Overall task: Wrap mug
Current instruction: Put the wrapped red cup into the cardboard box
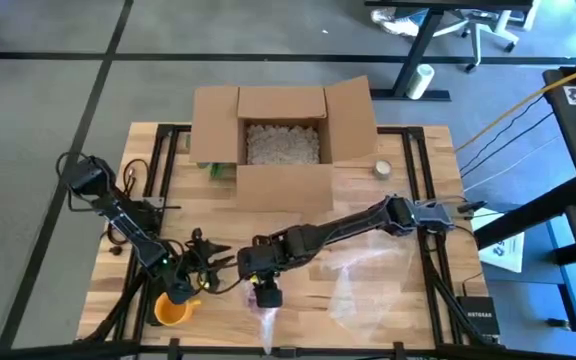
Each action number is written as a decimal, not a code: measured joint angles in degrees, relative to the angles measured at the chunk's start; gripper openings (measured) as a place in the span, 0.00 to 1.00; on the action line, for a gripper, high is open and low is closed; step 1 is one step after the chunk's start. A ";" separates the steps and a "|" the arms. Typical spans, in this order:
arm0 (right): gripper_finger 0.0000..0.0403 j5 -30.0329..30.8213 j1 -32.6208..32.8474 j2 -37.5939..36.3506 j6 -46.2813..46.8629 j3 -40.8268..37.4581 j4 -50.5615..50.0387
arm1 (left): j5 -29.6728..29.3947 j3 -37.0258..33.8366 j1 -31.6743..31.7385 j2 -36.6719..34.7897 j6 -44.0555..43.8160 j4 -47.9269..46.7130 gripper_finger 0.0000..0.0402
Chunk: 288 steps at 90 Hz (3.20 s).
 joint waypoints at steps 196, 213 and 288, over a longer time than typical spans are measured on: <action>0.05 14.65 -22.53 -22.27 1.71 8.89 -8.28 | 4.01 0.02 4.30 0.04 3.45 0.37 0.29; 0.05 7.31 -30.32 -22.17 -1.83 8.85 -8.52 | 8.19 0.02 8.64 -1.85 8.78 -0.02 0.29; 0.05 4.97 -41.30 -6.62 -7.63 8.82 -30.68 | 24.70 0.02 21.29 -17.55 34.01 -0.39 0.29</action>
